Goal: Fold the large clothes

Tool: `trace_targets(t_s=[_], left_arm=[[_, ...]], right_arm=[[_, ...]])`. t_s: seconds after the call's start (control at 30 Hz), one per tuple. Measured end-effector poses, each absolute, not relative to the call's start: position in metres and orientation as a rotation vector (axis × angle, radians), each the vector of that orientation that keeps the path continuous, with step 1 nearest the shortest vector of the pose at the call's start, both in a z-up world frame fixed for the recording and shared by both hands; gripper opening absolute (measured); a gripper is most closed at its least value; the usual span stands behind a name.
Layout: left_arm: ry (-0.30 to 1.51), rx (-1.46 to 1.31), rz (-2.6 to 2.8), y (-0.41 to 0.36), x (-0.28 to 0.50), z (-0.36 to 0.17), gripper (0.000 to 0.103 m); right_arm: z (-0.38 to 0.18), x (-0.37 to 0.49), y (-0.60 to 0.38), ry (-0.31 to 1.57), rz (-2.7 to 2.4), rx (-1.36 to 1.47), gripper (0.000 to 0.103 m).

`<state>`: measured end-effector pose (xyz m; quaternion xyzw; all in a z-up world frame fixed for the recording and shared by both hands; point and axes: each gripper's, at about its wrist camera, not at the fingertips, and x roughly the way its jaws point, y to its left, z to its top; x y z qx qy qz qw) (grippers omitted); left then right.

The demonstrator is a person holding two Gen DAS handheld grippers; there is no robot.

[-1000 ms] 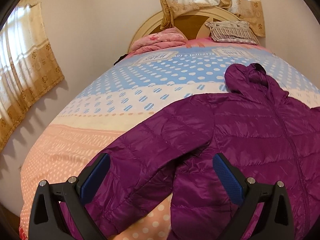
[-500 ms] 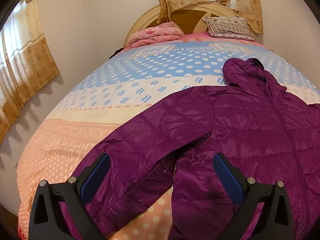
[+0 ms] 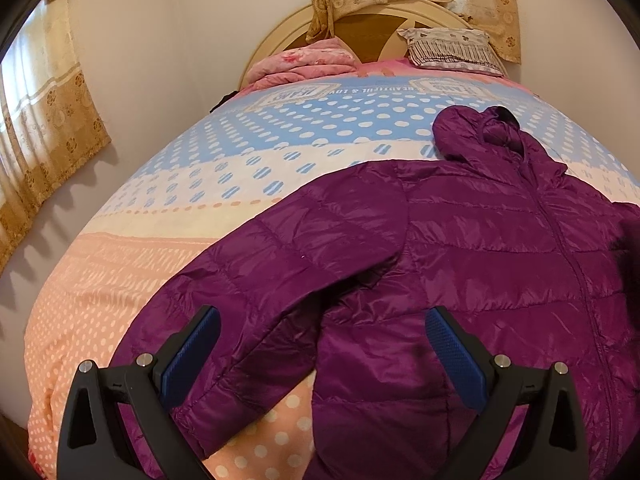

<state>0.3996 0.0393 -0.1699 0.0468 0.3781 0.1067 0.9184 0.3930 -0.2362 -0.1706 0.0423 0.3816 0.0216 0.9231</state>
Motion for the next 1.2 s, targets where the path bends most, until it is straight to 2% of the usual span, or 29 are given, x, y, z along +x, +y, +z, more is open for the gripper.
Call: trace_targets(t_s=[0.03,0.07,0.1,0.3,0.5,0.73,0.83,0.87,0.9,0.97,1.07,1.2], left_arm=[[0.775,0.101,0.220,0.037,0.399,-0.169,0.102],[0.773,0.105,0.221,0.035,0.399,-0.166,0.102],[0.768,0.109,0.222,0.033,0.399,-0.164,0.102],[0.752,0.071,0.153,0.002,0.395,-0.140,0.102],[0.753,0.073,0.003,-0.073,0.398,-0.128,0.102],[0.776,0.166,-0.104,-0.169,0.412,-0.150,0.101],[0.850,0.205,-0.151,-0.198,0.425,-0.174,0.083],[0.877,0.214,-0.154,-0.204,0.430,-0.184,0.070],[0.901,0.211,-0.158,-0.210,0.434,-0.192,0.051],[0.947,0.201,-0.187,-0.218,0.441,-0.205,0.021],[0.907,0.200,-0.196,-0.216,0.435,-0.198,0.012],[0.807,0.227,-0.191,-0.197,0.418,-0.170,0.010]], right_arm=[[-0.173,0.391,-0.234,0.788,0.062,0.093,0.034],[-0.173,0.386,-0.233,0.786,0.087,0.099,0.058],[-0.171,0.379,-0.232,0.772,0.107,0.100,0.072],[-0.152,0.325,-0.257,0.659,0.063,0.025,0.074],[-0.170,0.303,-0.313,0.660,-0.094,0.046,0.075],[-0.195,0.295,-0.331,0.681,-0.122,0.072,0.076],[-0.195,0.292,-0.332,0.661,-0.124,0.082,0.087],[-0.197,0.293,-0.331,0.666,-0.126,0.083,0.089],[-0.198,0.294,-0.332,0.672,-0.129,0.085,0.089],[-0.201,0.294,-0.334,0.683,-0.133,0.092,0.089],[-0.204,0.295,-0.337,0.691,-0.120,0.112,0.089],[-0.206,0.292,-0.344,0.680,-0.116,0.146,0.089]])
